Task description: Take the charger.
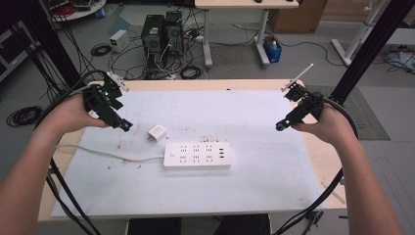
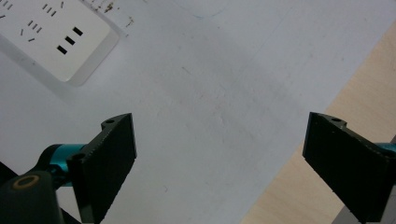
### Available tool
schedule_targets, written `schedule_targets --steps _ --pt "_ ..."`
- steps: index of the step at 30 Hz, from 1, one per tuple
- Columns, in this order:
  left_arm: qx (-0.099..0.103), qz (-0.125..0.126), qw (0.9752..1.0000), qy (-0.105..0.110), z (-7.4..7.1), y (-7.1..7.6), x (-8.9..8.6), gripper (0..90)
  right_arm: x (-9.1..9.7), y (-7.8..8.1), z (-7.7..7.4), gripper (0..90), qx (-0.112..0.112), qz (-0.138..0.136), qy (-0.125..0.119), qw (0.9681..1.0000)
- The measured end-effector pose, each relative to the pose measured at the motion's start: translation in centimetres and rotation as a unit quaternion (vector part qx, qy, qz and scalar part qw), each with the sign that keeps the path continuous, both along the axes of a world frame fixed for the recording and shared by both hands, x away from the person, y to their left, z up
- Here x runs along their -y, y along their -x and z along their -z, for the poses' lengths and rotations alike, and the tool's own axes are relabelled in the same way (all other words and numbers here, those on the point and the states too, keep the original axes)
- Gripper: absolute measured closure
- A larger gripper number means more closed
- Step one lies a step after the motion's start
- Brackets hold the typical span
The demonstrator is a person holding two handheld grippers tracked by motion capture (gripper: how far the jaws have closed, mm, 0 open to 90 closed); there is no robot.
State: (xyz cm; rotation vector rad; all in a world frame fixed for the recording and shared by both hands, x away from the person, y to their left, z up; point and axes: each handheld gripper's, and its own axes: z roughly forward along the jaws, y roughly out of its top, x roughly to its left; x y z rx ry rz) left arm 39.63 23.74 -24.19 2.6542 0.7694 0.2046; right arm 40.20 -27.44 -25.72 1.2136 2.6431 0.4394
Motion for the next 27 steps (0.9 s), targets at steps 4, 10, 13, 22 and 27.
schedule_targets --steps 4,10,13,22,27 --pt "0.003 -0.002 1.0000 0.001 0.2 -0.2 0.4 14.8 -0.1 -0.1 0.2 9.1 0.001 0.001 -0.001 1.0000" --pt "0.000 -0.014 0.9999 0.001 0.9 -0.8 1.2 14.7 -0.2 -0.2 0.4 9.1 0.005 0.004 -0.006 1.0000" --pt "-0.004 -0.021 0.9998 0.003 1.7 -1.1 1.5 14.7 -0.2 -0.2 0.5 9.1 0.006 0.006 -0.007 0.9999" --pt "-0.028 -0.068 0.9973 0.002 5.7 -3.0 3.1 14.7 -0.3 -0.3 1.0 9.1 0.005 0.008 -0.010 0.9999" --pt "-0.034 -0.092 0.9952 -0.008 7.2 -3.8 3.8 14.8 -0.4 -0.4 1.1 9.1 0.005 0.006 -0.010 0.9999"
